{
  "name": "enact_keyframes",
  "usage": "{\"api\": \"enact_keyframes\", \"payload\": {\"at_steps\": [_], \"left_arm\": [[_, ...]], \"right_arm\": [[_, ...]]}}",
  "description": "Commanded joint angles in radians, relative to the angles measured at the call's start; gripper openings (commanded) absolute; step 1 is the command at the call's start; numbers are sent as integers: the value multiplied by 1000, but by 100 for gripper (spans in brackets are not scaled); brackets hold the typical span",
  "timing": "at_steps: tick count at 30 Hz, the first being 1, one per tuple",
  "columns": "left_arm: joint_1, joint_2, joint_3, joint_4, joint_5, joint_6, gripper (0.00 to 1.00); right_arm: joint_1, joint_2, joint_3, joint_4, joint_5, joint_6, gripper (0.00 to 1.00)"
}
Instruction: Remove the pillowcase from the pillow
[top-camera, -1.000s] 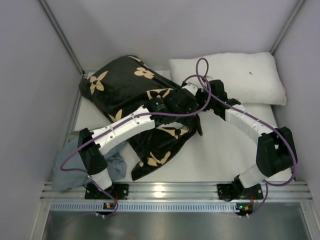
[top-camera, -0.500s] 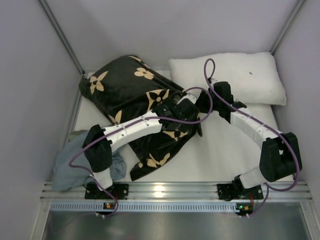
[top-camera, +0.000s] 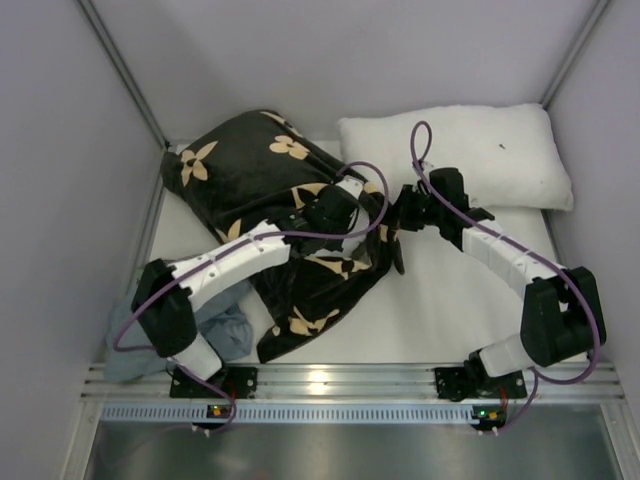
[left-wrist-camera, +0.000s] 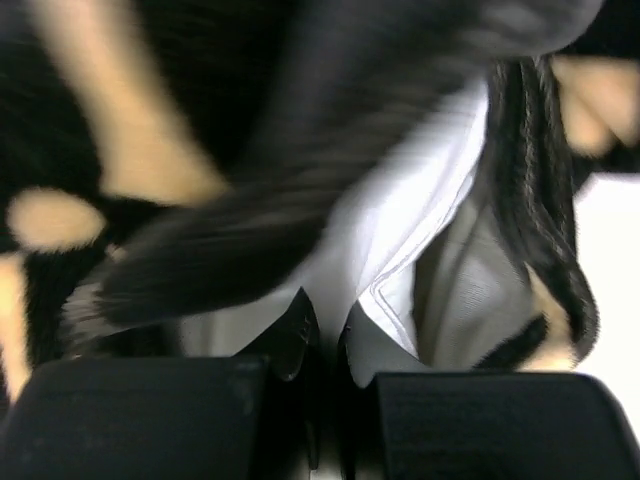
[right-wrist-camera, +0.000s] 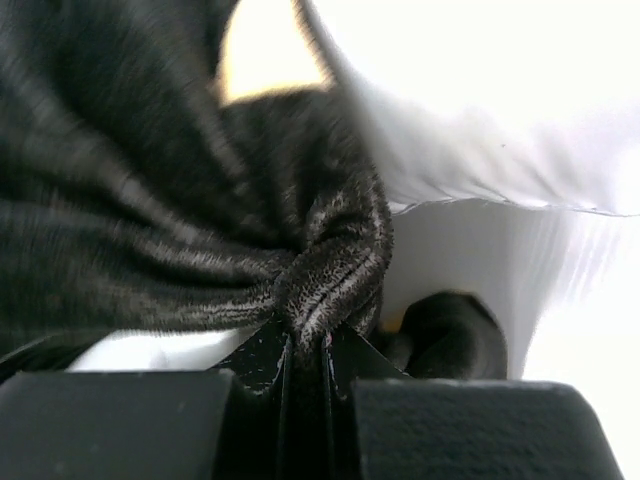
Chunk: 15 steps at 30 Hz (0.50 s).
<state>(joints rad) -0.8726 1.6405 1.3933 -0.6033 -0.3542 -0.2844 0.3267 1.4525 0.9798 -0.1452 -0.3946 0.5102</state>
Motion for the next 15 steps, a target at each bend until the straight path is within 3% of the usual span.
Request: {"api": "enact_keyframes", "payload": {"at_steps": [1, 9, 15], "left_arm": [[9, -236, -66, -12, 148, -24, 0], [7, -625, -181, -145, 245, -107, 0], [7, -723, -183, -148, 221, -144, 0]], "right_arm": [[0, -8, 6, 62, -24, 2, 0], [3, 72, 132, 22, 126, -3, 0], [95, 164, 157, 39, 148, 14, 0]]}}
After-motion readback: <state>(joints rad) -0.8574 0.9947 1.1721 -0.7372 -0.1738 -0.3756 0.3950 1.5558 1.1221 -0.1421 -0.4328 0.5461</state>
